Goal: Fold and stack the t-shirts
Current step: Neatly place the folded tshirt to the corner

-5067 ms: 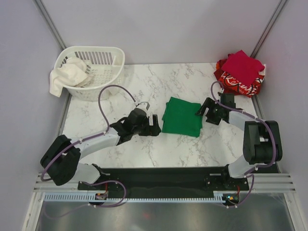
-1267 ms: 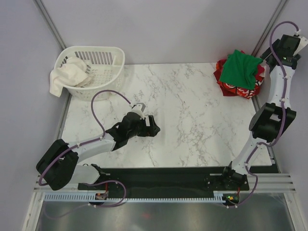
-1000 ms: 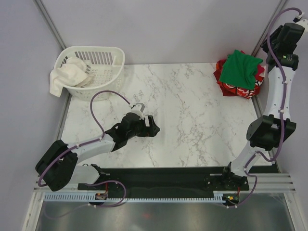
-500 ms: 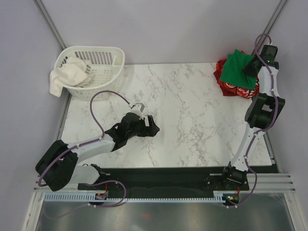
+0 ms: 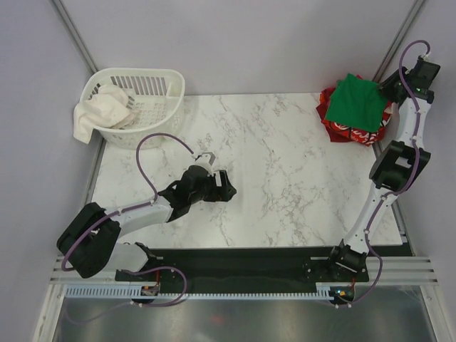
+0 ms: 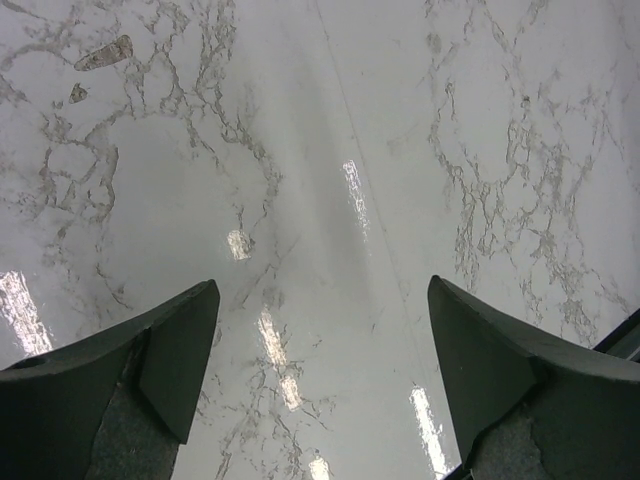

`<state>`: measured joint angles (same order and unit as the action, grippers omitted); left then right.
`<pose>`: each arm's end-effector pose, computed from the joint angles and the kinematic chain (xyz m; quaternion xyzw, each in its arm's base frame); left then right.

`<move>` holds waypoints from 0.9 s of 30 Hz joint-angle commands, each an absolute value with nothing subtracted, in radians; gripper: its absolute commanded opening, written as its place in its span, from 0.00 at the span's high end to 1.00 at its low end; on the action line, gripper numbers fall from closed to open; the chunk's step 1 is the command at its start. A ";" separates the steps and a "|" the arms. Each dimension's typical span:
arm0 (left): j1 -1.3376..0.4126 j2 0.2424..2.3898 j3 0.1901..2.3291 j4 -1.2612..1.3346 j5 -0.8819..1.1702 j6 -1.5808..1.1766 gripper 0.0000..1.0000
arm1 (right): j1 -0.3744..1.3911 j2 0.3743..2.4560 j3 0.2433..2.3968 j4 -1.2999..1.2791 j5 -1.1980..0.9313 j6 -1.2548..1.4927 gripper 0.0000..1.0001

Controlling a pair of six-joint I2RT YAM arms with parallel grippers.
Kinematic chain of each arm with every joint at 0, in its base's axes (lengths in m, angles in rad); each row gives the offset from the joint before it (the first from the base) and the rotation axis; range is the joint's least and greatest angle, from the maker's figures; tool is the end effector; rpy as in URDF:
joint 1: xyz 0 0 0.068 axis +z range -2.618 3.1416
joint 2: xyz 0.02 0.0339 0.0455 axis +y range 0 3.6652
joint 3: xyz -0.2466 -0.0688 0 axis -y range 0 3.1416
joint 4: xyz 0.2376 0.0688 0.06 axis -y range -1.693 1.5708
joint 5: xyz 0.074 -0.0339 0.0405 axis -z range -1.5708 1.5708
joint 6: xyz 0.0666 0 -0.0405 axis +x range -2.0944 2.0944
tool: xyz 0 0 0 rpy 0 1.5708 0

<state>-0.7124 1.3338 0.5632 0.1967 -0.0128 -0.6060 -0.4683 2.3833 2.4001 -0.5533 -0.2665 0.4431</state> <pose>0.2219 -0.1905 0.1544 0.0436 0.8772 -0.2884 0.3813 0.5026 -0.2346 0.2764 0.3202 0.8025 0.1093 0.4914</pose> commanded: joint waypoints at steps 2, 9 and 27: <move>-0.706 1.353 0.607 0.241 -0.005 -0.607 0.08 | -0.549 2.450 2.436 -0.446 -0.302 0.514 0.63; -0.704 1.350 0.611 0.232 -0.005 -0.606 0.09 | -0.494 2.364 2.401 -0.445 -0.040 0.321 0.63; -0.699 1.350 0.615 0.227 0.018 -0.604 0.09 | -0.448 2.505 2.297 -0.075 0.155 0.227 0.60</move>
